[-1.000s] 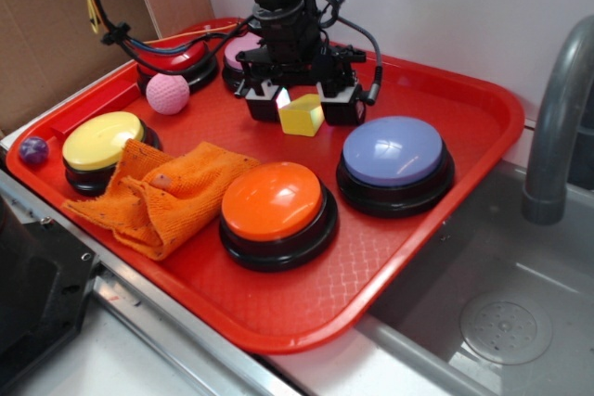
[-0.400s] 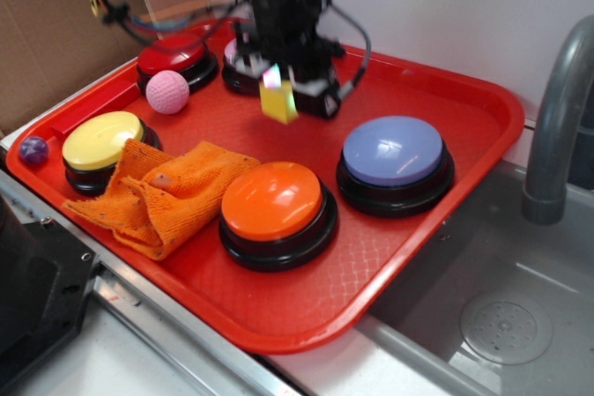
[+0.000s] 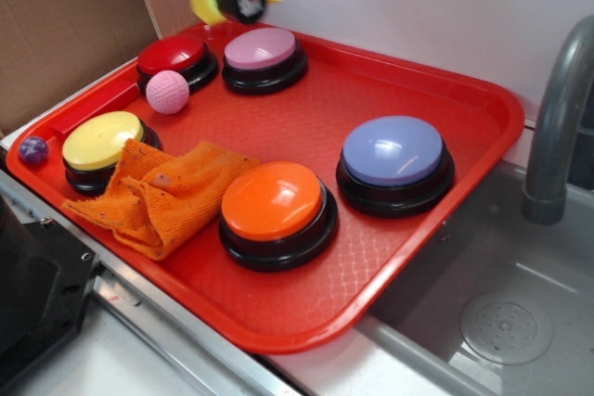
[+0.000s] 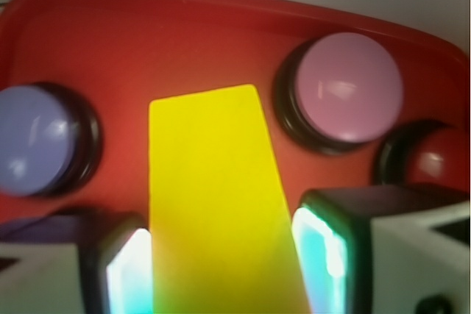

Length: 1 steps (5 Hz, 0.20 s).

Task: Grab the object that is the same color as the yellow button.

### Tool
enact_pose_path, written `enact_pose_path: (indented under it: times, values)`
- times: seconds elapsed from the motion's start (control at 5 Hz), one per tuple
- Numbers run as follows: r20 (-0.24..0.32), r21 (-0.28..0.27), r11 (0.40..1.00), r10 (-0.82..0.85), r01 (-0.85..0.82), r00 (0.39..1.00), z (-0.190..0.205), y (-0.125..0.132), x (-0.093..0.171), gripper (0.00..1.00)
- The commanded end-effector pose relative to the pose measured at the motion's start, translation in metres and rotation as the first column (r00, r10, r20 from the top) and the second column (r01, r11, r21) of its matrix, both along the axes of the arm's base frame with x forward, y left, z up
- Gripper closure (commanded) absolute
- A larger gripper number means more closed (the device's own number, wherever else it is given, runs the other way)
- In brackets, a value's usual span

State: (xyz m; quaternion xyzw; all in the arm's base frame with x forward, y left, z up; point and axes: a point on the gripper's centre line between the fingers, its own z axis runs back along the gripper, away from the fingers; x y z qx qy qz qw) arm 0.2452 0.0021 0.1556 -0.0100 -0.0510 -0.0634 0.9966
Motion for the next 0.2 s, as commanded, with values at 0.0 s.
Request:
enact_pose_path:
  times: [0.0]
  values:
    - [0.012,0.006,0.998,0.068,-0.068,0.998,0.0228,0.0161,-0.02,1.0]
